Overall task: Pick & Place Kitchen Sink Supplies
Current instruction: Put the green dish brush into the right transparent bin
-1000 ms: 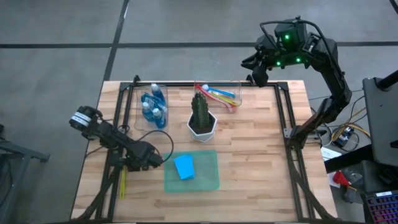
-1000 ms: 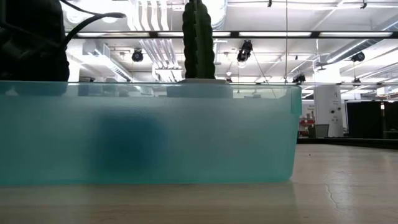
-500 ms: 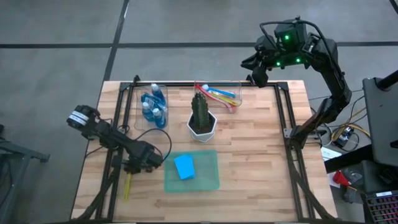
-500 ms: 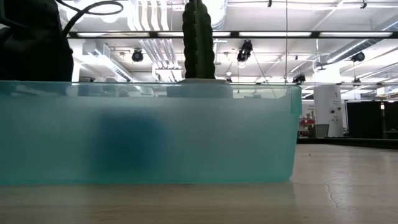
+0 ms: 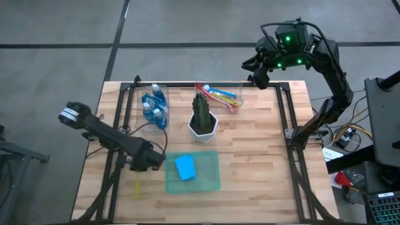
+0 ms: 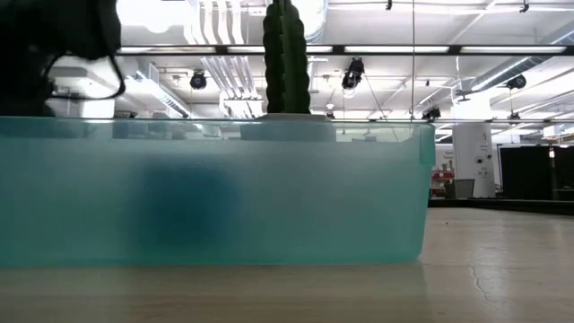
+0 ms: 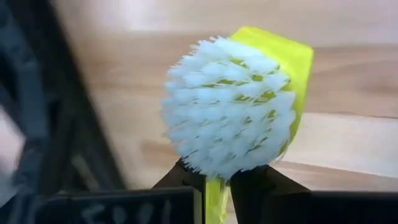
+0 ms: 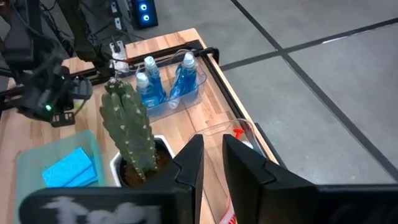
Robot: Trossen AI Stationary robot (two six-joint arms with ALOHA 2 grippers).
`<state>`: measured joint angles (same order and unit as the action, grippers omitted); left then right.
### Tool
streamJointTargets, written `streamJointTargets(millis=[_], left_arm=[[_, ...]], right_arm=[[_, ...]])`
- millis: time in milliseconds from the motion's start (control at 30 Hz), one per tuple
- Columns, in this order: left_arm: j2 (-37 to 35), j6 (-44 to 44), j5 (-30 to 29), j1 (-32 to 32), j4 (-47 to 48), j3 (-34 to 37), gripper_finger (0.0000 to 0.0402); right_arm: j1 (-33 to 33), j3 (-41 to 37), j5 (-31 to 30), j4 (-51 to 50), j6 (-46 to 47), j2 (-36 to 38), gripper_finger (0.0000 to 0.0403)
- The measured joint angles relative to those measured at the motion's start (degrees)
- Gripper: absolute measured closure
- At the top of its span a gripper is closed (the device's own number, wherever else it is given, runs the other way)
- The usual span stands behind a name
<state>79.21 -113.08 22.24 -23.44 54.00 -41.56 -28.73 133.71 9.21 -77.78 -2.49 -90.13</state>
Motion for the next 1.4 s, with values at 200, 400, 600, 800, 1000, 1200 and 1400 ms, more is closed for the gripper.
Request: streamJointTargets(millis=[200, 400, 600, 800, 1000, 1200, 1400], left_arm=[[-4.69, -1.55, -15.03, 0.06, 4.37, -6.96, 0.0366], [-8.28, -0.91, -31.69, 0.02, 9.34, -15.53, 0.0357], [-9.94, 3.51, -48.52, -0.02, 10.02, -23.57, 0.0365], [-10.92, 15.22, -58.06, 0.06, 9.95, -33.38, 0.0353], [-10.83, 33.89, -63.9, 0.08, 8.11, -45.85, 0.0366], [-10.83, 57.67, -70.18, 0.11, -1.58, -55.12, 0.0358], [-10.79, 70.32, -70.81, 0.13, -10.66, -57.25, 0.0358]], right_arm=[[0.0, 0.0, 0.0, 0.0, -0.1, 0.0, 0.0349], [0.0, 0.0, 0.0, -0.36, -0.23, 0.03, 0.0351], [0.0, 0.0, 0.04, -6.11, 1.46, 0.02, 0.0349], [-0.02, -0.02, 3.97, -5.18, 6.96, 0.16, 0.0358], [0.0, 0.0, 23.13, 1.64, 12.39, 0.05, 0.0364], [3.4, -0.02, 30.71, 12.26, 21.95, -2.47, 0.035], [10.47, -0.02, 30.65, 23.39, 24.99, -5.4, 0.03]])
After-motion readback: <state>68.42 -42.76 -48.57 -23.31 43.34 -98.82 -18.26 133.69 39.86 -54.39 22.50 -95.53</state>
